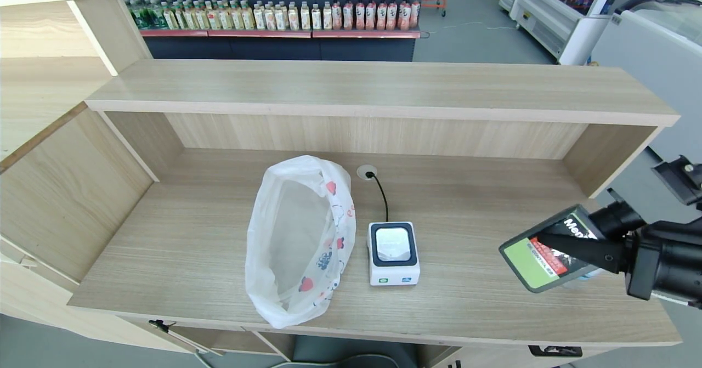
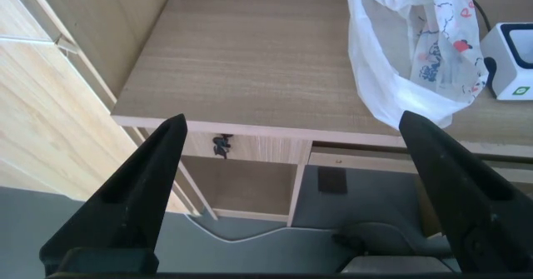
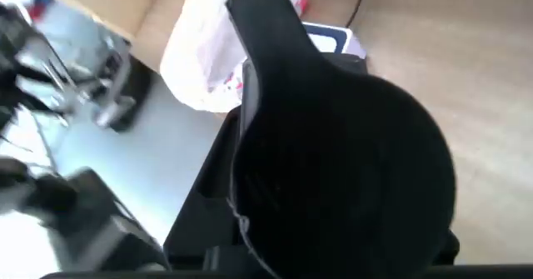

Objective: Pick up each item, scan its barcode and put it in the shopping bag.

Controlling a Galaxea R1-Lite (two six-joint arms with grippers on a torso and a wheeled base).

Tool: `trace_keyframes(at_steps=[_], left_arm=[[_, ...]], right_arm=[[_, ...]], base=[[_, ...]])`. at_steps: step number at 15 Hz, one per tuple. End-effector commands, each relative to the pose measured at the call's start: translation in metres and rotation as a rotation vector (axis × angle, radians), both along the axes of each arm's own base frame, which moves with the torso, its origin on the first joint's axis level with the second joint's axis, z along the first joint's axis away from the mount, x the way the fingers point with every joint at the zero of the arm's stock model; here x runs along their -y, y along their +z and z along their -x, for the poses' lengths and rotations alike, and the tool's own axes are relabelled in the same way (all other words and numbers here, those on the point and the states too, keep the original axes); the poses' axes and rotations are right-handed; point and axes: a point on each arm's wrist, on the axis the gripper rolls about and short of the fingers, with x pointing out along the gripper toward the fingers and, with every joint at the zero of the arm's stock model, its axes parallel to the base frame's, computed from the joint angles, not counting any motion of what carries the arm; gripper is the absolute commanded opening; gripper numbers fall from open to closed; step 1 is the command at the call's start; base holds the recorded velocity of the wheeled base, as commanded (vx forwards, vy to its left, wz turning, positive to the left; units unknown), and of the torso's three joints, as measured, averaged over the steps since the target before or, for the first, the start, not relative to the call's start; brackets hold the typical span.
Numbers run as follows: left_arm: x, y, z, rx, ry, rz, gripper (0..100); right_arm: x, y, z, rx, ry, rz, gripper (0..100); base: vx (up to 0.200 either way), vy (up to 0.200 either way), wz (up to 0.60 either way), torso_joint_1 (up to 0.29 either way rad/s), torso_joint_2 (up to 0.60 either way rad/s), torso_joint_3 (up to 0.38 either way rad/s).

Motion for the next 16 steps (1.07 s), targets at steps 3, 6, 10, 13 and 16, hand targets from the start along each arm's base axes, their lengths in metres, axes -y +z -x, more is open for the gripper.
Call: trace_keyframes(at_steps=[3,6,10,13,16], left_arm=[[0.000,0.000,0.000,0.001,0.000,0.000,100],[0.000,0.000,0.000,0.001,0.000,0.000,100],[0.000,0.000,0.000,0.001,0.000,0.000,100],[0.000,0.000,0.000,0.001,0.000,0.000,100],[0.000,0.000,0.000,0.001,0.000,0.000,100]], right_arm=[[-0.022,-0.012,-0.012,-0.266,-0.079,-0.155,0],[-0.033,-0.019,-0.022,-0.312,-0.043,-0.140,0],[-0.036,-0.025,-0.032,-0.338,-0.047,-0.129,0],[-0.039,-0.024,-0.033,-0.338,-0.035,-0.128,0],[-0.046,-0.025,-0.031,-0.343,-0.008,-0.119,0]], base=[[0.000,0.000,0.00,0.000,0.00,0.000],[0.000,0.000,0.00,0.000,0.00,0.000],[0.000,0.000,0.00,0.000,0.00,0.000],[0.000,0.000,0.00,0.000,0.00,0.000],[0.000,0.000,0.00,0.000,0.00,0.000]])
